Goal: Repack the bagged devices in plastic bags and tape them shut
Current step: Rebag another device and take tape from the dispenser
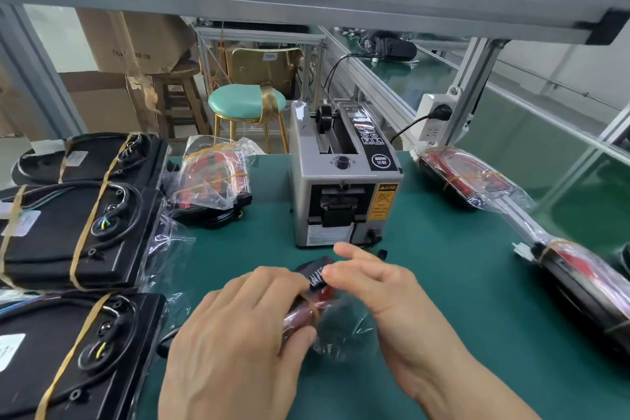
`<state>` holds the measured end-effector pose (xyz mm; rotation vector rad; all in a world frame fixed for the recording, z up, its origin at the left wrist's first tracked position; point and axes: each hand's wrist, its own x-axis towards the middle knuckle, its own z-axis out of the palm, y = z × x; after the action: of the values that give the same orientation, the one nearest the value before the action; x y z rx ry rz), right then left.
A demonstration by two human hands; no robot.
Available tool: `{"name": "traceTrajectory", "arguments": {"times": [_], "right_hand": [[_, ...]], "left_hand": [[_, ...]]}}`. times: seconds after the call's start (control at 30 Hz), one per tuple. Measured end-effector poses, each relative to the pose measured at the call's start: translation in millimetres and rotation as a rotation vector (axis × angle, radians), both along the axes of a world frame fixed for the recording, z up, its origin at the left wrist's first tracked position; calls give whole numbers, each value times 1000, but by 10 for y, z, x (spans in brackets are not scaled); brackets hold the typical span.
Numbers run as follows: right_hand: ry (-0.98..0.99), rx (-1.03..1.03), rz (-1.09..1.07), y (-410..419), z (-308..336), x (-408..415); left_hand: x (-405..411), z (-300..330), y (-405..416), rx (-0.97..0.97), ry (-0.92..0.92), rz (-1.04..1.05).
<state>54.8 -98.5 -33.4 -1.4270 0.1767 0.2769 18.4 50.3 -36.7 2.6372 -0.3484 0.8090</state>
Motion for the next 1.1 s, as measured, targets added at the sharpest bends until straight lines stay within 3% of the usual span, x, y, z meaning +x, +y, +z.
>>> {"name": "traceTrajectory", "arguments": {"times": [0.33,1.1], "right_hand": [[-1,12,-28,5,0,-48],[-78,-159,-92,83,83,-131]], "left_hand": [[-43,78,-69,-106,213,54],[-55,116,-79,-109,245,28]]}}
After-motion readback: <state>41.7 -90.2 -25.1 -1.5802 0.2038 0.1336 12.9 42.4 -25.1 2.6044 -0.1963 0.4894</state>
